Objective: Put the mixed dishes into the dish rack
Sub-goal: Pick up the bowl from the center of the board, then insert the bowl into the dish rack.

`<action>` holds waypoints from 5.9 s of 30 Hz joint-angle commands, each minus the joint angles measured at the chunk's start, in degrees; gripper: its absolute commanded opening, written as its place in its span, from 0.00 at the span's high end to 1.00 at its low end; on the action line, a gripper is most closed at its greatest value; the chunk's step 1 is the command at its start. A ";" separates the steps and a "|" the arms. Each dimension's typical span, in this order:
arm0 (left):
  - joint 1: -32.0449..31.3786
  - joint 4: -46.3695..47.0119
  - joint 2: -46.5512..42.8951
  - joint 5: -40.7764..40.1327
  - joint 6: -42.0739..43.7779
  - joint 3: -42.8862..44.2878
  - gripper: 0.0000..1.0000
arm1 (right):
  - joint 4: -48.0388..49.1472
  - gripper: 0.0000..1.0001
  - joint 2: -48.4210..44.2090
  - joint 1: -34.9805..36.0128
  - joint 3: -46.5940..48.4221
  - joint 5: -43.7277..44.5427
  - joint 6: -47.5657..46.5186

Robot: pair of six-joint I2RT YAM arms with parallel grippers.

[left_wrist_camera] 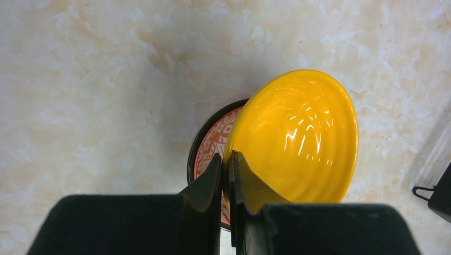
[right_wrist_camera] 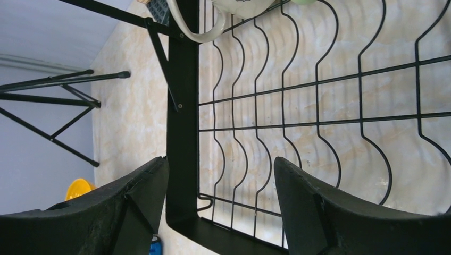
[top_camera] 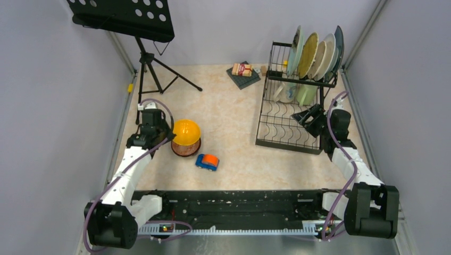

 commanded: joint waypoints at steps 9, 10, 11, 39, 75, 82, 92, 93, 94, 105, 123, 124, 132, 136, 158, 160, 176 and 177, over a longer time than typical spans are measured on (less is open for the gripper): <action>0.05 9.95 -2.66 11.84 2.53 1.21 1.00 | 9.47 0.12 -1.84 1.35 0.50 -4.71 6.03; 0.05 11.48 -2.82 13.55 2.28 1.09 1.00 | 10.42 0.11 -2.46 1.54 0.16 -4.66 6.48; 0.05 12.93 -2.95 15.29 1.94 1.09 1.00 | 11.59 0.10 -2.89 1.72 -0.05 -5.23 6.84; -3.37 42.62 8.79 44.72 -9.43 4.55 1.00 | 32.48 0.06 12.05 28.16 13.03 -16.88 13.36; -5.93 47.30 10.92 48.98 -9.87 5.88 1.00 | 40.02 0.07 21.50 35.00 16.60 -18.04 19.62; -6.15 48.25 11.55 49.51 -9.90 6.09 1.00 | 42.24 0.10 23.00 35.83 18.01 -19.99 21.58; -6.19 47.65 12.22 49.05 -9.38 6.83 1.00 | 48.80 0.25 24.19 36.06 17.57 -21.44 25.18; -6.19 47.47 12.18 48.94 -9.42 6.78 1.00 | 48.73 0.27 24.15 36.06 17.57 -21.48 25.15; -6.19 47.47 12.14 48.86 -9.36 6.70 1.00 | 48.60 0.27 24.02 36.13 17.50 -21.37 24.99; -6.28 47.41 12.61 49.75 -9.22 7.03 1.00 | 47.22 0.34 23.73 36.07 17.97 -21.13 23.84; -6.81 45.67 14.64 51.16 -8.98 8.21 0.86 | 37.35 0.51 19.93 36.06 19.07 -18.29 16.78; -6.88 45.68 14.87 51.36 -8.94 8.38 0.85 | 37.08 0.51 19.93 36.06 19.07 -18.17 16.64; -7.16 45.09 15.16 51.60 -8.38 8.51 0.68 | 34.20 0.56 18.86 36.06 18.89 -16.57 14.69; -7.22 44.09 15.16 51.11 -7.79 8.62 0.59 | 31.72 0.57 17.72 36.06 18.73 -14.96 13.05; -7.24 37.19 12.31 45.65 -2.20 8.72 0.48 | 1.23 0.60 4.78 33.62 18.86 0.03 -4.47; -7.24 37.20 12.41 45.88 -2.16 8.69 0.48 | -1.35 0.60 2.85 32.02 18.32 0.54 -5.32; -7.24 37.24 12.33 46.19 -2.06 7.92 0.48 | -24.59 0.63 -7.95 17.02 17.67 5.00 -19.30; -7.24 37.29 12.41 46.21 -2.12 7.84 0.48 | -25.40 0.63 -8.02 15.91 17.73 5.43 -20.12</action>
